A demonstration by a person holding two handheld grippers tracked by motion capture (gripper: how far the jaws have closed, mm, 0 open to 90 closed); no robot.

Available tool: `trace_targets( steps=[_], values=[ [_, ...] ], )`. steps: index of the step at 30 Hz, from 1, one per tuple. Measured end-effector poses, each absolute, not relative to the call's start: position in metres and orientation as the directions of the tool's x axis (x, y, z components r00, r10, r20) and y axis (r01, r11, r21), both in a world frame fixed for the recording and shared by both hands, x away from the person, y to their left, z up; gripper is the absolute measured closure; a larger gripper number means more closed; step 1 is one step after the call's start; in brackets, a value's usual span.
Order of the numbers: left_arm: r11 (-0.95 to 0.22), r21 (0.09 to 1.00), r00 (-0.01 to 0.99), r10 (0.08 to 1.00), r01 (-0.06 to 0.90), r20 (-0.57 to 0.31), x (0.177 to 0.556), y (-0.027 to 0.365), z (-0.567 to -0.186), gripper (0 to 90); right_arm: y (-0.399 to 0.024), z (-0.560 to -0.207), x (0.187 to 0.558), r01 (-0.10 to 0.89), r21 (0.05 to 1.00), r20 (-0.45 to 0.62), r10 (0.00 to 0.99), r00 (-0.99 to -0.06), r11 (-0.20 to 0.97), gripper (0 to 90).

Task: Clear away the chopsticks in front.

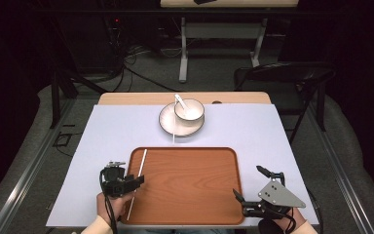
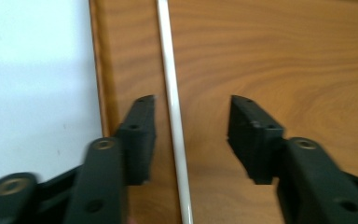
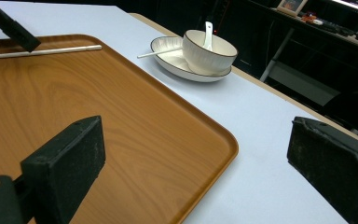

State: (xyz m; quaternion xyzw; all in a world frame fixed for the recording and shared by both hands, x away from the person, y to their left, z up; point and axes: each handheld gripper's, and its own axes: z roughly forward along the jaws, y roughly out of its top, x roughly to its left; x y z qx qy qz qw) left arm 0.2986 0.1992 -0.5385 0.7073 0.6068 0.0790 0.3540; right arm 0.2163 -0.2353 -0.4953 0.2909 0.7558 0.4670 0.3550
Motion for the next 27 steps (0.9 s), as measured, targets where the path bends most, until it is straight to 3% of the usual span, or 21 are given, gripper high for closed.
trace_targets(
  steps=[6, 12, 19, 27],
  values=[
    [-0.06, 0.653, 0.365, 0.866, 0.755, -0.342, 0.314, 0.203, -0.525, 27.7, -0.237, -0.495, 0.215, 0.109, 0.914, -0.262, 0.776, -0.574, 0.39, 3.7],
    [-0.125, 0.684, 0.427, 0.856, 0.719, -0.291, 0.352, 0.2, -0.51, 14.6, -0.237, -0.495, 0.215, 0.111, 0.913, -0.263, 0.775, -0.574, 0.392, 3.7],
    [-0.202, 0.69, 0.471, 0.853, 0.695, -0.225, 0.401, 0.174, -0.494, 5.0, -0.237, -0.496, 0.215, 0.112, 0.913, -0.262, 0.774, -0.576, 0.393, 3.7],
    [-0.22, 0.659, 0.467, 0.855, 0.72, -0.225, 0.463, 0.138, -0.493, 0.0, -0.237, -0.496, 0.215, 0.112, 0.913, -0.262, 0.774, -0.577, 0.393, 3.6]
  ],
)
